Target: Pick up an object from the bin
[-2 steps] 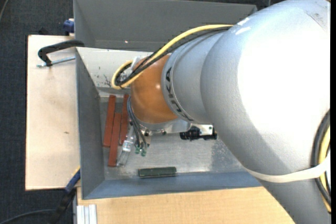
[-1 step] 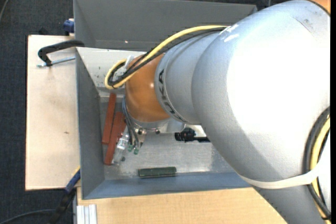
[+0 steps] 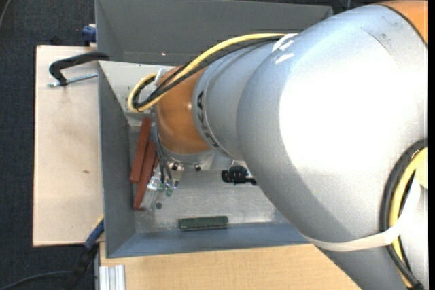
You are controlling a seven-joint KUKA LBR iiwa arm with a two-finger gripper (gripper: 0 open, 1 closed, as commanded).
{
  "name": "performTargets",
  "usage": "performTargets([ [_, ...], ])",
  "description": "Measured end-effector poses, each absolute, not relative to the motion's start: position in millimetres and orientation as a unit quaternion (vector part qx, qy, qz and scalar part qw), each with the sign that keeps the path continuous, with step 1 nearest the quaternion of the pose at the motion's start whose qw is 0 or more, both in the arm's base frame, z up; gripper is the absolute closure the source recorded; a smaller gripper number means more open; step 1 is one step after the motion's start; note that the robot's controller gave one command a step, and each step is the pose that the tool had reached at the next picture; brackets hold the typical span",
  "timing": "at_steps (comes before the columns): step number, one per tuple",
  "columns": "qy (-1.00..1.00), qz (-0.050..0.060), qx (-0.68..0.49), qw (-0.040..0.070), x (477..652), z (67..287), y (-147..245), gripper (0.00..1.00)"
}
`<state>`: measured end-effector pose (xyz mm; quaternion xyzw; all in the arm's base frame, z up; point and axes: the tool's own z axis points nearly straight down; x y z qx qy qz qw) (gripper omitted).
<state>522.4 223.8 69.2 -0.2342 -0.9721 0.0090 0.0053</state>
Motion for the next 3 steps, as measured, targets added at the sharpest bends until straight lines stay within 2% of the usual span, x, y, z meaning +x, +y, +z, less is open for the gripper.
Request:
performTargets([
  [1, -0.993, 0.007, -0.119, 0.02, 587.6, 68, 226, 0.0],
  [2, -0.999, -0.001, 0.041, 0.019, 592.8, 68, 209, 0.0],
  [3, -1.0, 0.001, 0.013, 0.001, 562.8, 71, 133, 0.0],
])
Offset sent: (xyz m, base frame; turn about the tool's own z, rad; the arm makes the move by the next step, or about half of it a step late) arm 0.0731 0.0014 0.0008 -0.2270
